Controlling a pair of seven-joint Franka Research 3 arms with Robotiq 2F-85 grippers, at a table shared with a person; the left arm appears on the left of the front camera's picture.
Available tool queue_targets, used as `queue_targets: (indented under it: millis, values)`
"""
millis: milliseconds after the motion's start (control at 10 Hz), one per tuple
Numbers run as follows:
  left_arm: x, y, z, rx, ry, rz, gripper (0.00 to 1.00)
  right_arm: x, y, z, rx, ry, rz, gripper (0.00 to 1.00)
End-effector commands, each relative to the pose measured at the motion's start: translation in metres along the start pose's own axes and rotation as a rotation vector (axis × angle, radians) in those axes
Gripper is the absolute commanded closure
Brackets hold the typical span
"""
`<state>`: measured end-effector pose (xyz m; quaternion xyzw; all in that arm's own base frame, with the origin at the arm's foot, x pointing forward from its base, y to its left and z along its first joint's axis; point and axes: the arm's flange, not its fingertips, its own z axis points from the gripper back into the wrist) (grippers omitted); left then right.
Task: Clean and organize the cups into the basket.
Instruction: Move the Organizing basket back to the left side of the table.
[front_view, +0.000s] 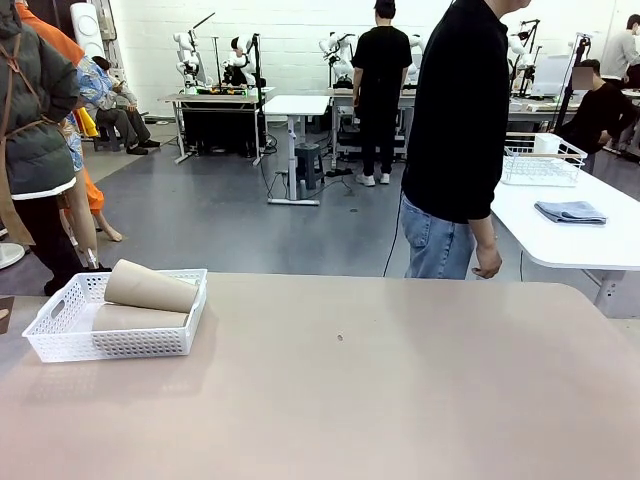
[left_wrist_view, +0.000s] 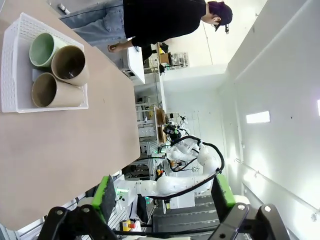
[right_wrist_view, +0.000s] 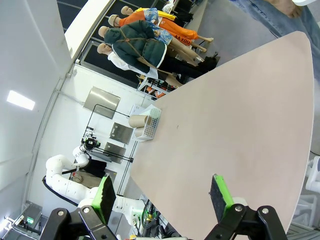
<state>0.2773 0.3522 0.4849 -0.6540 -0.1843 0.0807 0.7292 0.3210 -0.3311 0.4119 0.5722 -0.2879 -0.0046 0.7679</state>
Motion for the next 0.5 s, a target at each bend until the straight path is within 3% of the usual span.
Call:
queue_targets:
  millis: [0, 400]
  values:
    - [-0.0041, -0.0016, 0.0004, -0.007, -0.002, -0.007, 0.0, -0.0011, 0.0011, 0.0003, -0.011, 0.009, -0.001, 0.0]
    - [-0.0041, -0.0016, 0.0004, -0.007, -0.002, -0.007, 0.0, -0.0011, 0.0011, 0.0003, -0.011, 0.009, -0.001, 0.0]
